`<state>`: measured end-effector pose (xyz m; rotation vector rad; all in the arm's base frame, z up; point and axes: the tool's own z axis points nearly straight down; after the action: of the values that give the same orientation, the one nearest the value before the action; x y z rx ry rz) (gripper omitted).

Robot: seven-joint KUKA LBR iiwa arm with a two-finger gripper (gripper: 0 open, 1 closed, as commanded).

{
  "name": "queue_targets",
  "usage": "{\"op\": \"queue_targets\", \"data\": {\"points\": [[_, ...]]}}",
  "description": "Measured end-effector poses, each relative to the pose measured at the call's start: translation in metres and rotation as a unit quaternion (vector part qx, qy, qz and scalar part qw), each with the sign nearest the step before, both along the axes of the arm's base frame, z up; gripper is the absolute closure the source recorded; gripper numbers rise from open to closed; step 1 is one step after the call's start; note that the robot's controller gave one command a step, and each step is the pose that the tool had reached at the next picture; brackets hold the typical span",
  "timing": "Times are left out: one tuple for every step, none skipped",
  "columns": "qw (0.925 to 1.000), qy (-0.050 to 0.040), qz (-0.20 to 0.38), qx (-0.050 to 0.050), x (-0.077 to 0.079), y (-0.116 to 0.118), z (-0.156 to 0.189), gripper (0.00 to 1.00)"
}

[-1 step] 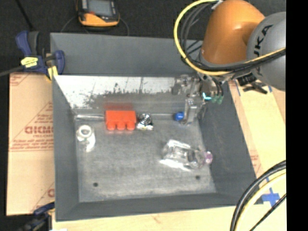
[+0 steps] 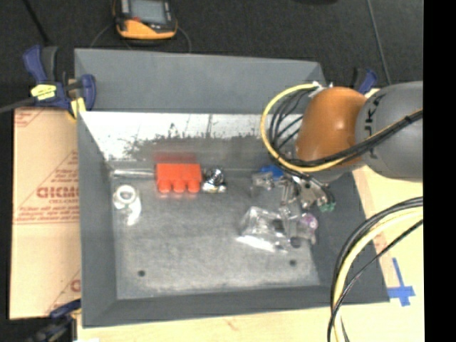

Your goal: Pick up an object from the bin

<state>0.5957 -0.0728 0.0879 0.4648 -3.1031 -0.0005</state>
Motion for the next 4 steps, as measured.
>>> {"op": "queue_targets", "data": {"points": [[0.9943,-0.0167,-0.105,-0.001,-0.045,0.005,-0.008,0.0],[0.9946,-0.0098,-0.104,-0.001,-0.047,0.005,-0.006,1.0],[0.9987,-0.0225,-0.046,0.002,-0.078,0.0,-0.006,1.0],[0.9992,-0.0073,-0.038,-0.001,-0.054,-0.01,0.102,1.0]]}}
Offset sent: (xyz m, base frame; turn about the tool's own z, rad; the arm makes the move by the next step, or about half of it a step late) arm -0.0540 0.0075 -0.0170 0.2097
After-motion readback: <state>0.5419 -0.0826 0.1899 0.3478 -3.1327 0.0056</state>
